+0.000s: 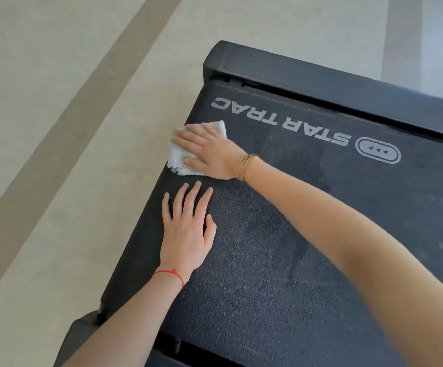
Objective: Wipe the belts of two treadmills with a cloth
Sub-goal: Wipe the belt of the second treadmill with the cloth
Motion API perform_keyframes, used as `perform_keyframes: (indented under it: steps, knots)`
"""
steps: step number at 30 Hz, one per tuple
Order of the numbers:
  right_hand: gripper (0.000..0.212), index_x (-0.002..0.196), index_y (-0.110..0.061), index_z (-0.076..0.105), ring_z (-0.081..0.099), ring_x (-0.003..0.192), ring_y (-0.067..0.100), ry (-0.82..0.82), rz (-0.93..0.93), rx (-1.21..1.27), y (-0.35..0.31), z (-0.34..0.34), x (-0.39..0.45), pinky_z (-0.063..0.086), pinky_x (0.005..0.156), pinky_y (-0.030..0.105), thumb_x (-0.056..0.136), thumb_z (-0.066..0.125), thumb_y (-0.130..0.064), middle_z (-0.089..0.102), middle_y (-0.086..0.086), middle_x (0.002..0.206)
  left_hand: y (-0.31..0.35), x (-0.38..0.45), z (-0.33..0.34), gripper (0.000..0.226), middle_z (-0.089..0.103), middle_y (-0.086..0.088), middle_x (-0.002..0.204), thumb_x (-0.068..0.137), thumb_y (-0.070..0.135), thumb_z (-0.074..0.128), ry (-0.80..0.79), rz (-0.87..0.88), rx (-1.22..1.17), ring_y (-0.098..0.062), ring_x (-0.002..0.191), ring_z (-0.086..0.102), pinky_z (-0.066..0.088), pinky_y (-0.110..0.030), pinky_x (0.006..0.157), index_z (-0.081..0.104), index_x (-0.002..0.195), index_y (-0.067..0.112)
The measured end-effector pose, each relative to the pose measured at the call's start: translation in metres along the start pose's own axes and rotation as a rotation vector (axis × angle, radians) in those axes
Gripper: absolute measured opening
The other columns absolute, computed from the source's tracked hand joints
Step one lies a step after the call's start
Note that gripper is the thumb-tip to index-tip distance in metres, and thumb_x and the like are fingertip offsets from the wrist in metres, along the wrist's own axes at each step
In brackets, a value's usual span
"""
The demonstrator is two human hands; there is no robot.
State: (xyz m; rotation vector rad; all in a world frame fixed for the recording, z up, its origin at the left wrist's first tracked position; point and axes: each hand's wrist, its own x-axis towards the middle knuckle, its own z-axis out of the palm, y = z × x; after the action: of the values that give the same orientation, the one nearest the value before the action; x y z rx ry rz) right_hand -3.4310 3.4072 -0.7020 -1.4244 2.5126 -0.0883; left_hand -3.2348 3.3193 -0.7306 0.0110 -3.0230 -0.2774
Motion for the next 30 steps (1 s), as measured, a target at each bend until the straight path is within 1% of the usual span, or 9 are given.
perform_keyframes:
  steps: [2, 5, 7, 13, 16, 21, 24, 26, 30]
  knots:
    - [0.059, 0.158, -0.023, 0.007, 0.001, 0.153, 0.022, 0.023, 0.066, -0.022, 0.023, -0.008, 0.004, -0.006, 0.121, 0.040, 0.106, 0.023, -0.047, 0.006, 0.001, 0.166, 0.000, 0.000, -0.002, 0.052, 0.043, -0.006, 0.154, 0.097, 0.031, 0.036, -0.011, 0.002, -0.002, -0.031, 0.144, 0.036, 0.022, -0.061, 0.119, 0.046, 0.147, 0.021]
    - [0.061, 0.159, -0.019, 0.002, -0.003, 0.153, 0.026, 0.081, 0.434, 0.050, 0.072, -0.022, 0.000, -0.005, 0.122, 0.043, 0.106, 0.019, -0.045, -0.002, 0.004, 0.166, 0.000, 0.001, -0.004, 0.052, 0.044, -0.006, 0.154, 0.098, 0.033, 0.033, -0.026, -0.007, -0.012, -0.030, 0.144, 0.037, 0.023, -0.061, 0.119, 0.046, 0.146, 0.022]
    - [0.061, 0.159, -0.018, 0.001, -0.004, 0.153, 0.026, 0.114, 0.561, 0.088, 0.079, -0.021, -0.003, -0.005, 0.123, 0.045, 0.106, 0.019, -0.044, -0.003, 0.004, 0.166, 0.000, 0.002, -0.005, 0.052, 0.044, -0.006, 0.154, 0.098, 0.034, 0.032, -0.031, -0.009, -0.016, -0.030, 0.144, 0.037, 0.023, -0.061, 0.119, 0.046, 0.146, 0.022]
    - [0.061, 0.159, -0.021, 0.007, -0.001, 0.153, 0.024, 0.152, 0.313, 0.076, 0.006, 0.017, -0.045, -0.004, 0.124, 0.045, 0.105, 0.019, -0.046, 0.005, 0.001, 0.166, 0.000, 0.001, -0.002, 0.052, 0.043, -0.006, 0.154, 0.097, 0.031, 0.036, -0.005, -0.001, -0.002, -0.030, 0.144, 0.036, 0.022, -0.060, 0.119, 0.046, 0.146, 0.021]
    - [0.061, 0.159, -0.025, 0.008, 0.003, 0.152, 0.021, 0.117, 0.240, 0.044, 0.012, 0.022, -0.074, -0.002, 0.123, 0.042, 0.104, 0.020, -0.050, 0.008, -0.003, 0.166, -0.001, 0.001, -0.001, 0.051, 0.043, -0.006, 0.154, 0.097, 0.031, 0.036, -0.002, 0.001, 0.001, -0.030, 0.144, 0.036, 0.022, -0.060, 0.119, 0.046, 0.146, 0.021]
    - [0.061, 0.159, -0.024, 0.003, -0.003, 0.153, 0.026, 0.181, 0.668, 0.110, 0.095, 0.002, -0.080, -0.005, 0.123, 0.046, 0.105, 0.018, -0.048, -0.001, 0.001, 0.166, -0.001, 0.001, -0.001, 0.051, 0.043, -0.006, 0.154, 0.098, 0.034, 0.033, -0.004, -0.007, -0.008, -0.030, 0.144, 0.036, 0.022, -0.060, 0.120, 0.046, 0.146, 0.022]
    - [0.060, 0.159, -0.020, 0.003, -0.006, 0.153, 0.027, 0.193, 0.798, 0.168, 0.093, -0.003, -0.068, -0.006, 0.123, 0.048, 0.105, 0.017, -0.044, -0.003, 0.001, 0.166, -0.001, 0.001, 0.000, 0.051, 0.043, -0.006, 0.154, 0.098, 0.035, 0.031, -0.007, -0.011, -0.011, -0.029, 0.144, 0.036, 0.021, -0.060, 0.120, 0.046, 0.145, 0.023]
    - [0.059, 0.159, -0.018, 0.003, -0.005, 0.153, 0.027, 0.205, 0.750, 0.180, 0.062, 0.005, -0.067, -0.006, 0.123, 0.048, 0.106, 0.017, -0.041, -0.003, 0.001, 0.166, -0.001, 0.000, 0.001, 0.051, 0.043, -0.006, 0.154, 0.098, 0.034, 0.031, 0.001, -0.009, -0.013, -0.030, 0.144, 0.036, 0.021, -0.060, 0.120, 0.046, 0.145, 0.022]
    - [0.058, 0.159, -0.020, 0.008, 0.001, 0.153, 0.023, 0.187, 0.460, 0.083, -0.020, 0.033, -0.107, -0.001, 0.124, 0.045, 0.106, 0.016, -0.042, 0.005, -0.001, 0.166, -0.002, 0.000, 0.001, 0.050, 0.042, -0.006, 0.154, 0.098, 0.032, 0.033, 0.011, -0.006, -0.019, -0.029, 0.144, 0.036, 0.022, -0.060, 0.119, 0.047, 0.145, 0.021]
